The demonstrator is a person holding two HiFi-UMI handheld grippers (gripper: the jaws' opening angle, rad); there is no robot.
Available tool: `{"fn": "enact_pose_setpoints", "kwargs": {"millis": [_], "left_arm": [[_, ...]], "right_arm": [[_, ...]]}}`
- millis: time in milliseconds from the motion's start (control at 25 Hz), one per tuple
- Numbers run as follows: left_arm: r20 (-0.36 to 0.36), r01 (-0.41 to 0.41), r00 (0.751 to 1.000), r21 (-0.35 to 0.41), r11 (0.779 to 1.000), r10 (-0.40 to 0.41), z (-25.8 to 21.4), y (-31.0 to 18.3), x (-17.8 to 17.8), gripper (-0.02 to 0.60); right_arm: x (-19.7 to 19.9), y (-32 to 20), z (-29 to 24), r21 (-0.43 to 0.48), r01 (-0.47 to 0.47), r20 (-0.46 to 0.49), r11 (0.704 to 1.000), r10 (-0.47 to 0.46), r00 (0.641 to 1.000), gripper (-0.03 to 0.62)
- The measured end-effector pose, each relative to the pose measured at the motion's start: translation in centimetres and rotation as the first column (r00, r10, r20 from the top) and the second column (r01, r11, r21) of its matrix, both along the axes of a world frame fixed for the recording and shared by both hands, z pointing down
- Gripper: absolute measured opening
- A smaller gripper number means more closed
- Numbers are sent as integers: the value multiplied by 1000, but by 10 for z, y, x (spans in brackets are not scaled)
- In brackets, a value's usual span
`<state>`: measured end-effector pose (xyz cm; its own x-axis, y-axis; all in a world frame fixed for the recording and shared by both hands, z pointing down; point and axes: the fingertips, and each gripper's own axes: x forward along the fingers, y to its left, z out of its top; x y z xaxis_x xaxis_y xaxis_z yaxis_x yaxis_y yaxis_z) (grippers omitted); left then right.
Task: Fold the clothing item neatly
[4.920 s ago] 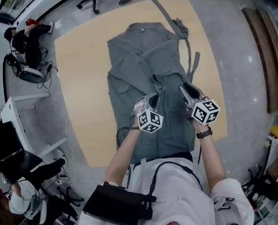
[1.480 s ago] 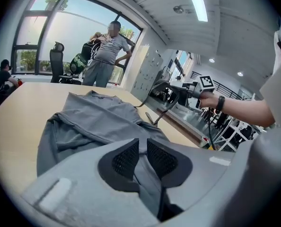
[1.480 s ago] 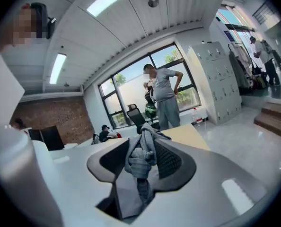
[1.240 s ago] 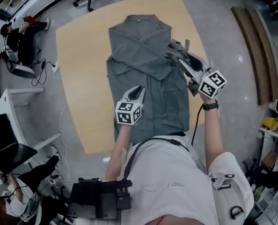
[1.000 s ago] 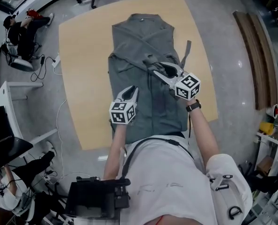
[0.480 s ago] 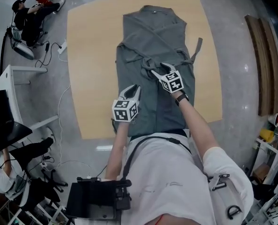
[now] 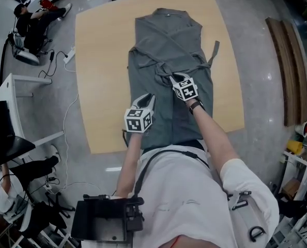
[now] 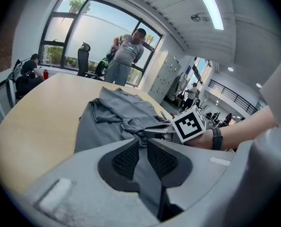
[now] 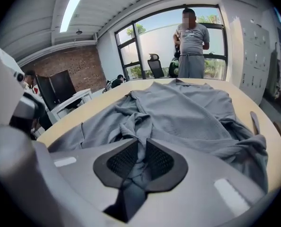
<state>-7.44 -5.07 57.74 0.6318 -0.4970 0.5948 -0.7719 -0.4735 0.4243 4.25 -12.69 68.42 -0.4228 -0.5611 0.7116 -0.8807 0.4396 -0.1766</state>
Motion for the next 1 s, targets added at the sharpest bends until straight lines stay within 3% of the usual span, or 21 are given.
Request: {"fn": "enact_pose_setpoints", "kwargs": {"millis": [200, 320, 400, 520, 560, 720, 1000], "left_arm": [[-18, -8, 1000, 17, 1000, 8, -9, 16, -3, 58], [-10, -50, 999, 17, 999, 50, -3, 32, -12, 58], [-2, -65, 998, -6, 998, 65, 9, 41, -18, 58], [23, -122, 992, 6, 993, 122, 16, 56, -12, 51], [36, -156, 987, 35, 987, 155, 11, 63, -7, 1], [46, -242, 970, 118, 963, 239, -9, 99, 14, 0], [63, -165, 985, 85, 983, 160, -15, 174, -1, 0]], "right_arm": [[15, 20, -50, 89, -147, 85, 985, 140, 987, 57], [27, 68, -76, 79, -338, 211, 938, 316, 925, 52], [20, 107, -78, 33, -396, 280, 918, 372, 885, -2], [0, 160, -77, 10, -297, 297, 955, 281, 912, -3], [-4, 176, -80, 12, -267, 323, 964, 249, 913, -3], [-11, 223, -97, 24, -210, 452, 977, 177, 874, -2], [-20, 296, -112, 107, -185, 433, 977, 122, 893, 0]]}}
